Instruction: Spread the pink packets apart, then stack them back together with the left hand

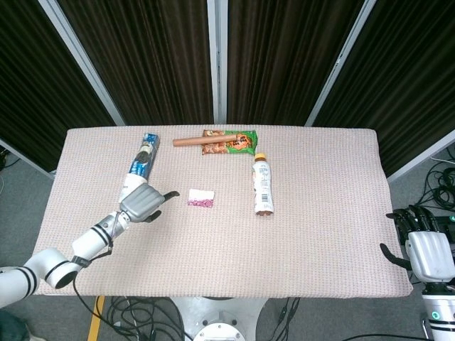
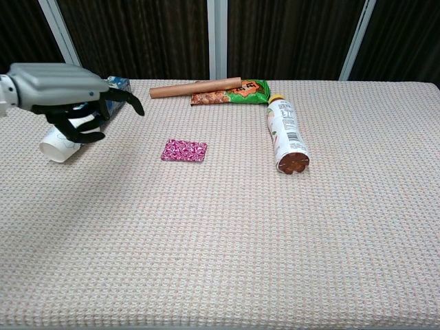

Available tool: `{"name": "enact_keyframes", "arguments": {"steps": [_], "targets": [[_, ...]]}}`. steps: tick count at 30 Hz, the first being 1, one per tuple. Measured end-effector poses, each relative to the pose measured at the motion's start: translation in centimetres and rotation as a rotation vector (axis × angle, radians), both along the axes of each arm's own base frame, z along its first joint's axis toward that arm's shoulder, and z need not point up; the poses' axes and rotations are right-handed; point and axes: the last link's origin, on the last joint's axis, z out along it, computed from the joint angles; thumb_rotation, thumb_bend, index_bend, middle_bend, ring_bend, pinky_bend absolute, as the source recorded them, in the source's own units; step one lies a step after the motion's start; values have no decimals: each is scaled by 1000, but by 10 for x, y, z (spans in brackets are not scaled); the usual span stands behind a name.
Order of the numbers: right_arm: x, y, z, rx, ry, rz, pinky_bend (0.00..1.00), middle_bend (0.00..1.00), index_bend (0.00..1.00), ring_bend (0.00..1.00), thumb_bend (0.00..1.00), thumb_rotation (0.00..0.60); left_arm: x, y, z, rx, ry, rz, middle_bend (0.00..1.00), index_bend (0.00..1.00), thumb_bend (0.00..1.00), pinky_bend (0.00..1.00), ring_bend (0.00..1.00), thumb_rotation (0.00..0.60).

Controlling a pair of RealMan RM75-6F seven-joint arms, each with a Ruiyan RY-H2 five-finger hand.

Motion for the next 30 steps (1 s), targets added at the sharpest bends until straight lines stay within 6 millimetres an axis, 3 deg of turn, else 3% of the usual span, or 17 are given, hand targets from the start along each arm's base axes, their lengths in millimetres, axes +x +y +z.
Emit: {"name": "enact_keyframes", "arguments": {"steps": [4, 10, 19, 30], "targets": [[-1, -2, 1, 2, 3, -2, 97, 213, 261, 98, 165, 511, 9, 13, -28, -52, 58, 35, 867, 237, 485, 998, 849, 600], [-2, -4, -1, 12, 5, -9, 101, 212, 261, 100, 166, 507, 23, 30, -55, -82, 105, 68, 872, 224, 488, 999, 855, 600], [-5, -5, 1, 9, 8, -25, 104, 212, 261, 104, 166, 512, 38, 54, -76, -85, 160, 122, 877, 218, 488, 1000, 857, 600], [-10, -6, 4, 3, 9, -44, 104, 212, 260, 107, 166, 513, 53, 62, -94, -97, 210, 121, 882, 218, 488, 1000, 862, 600]]}}
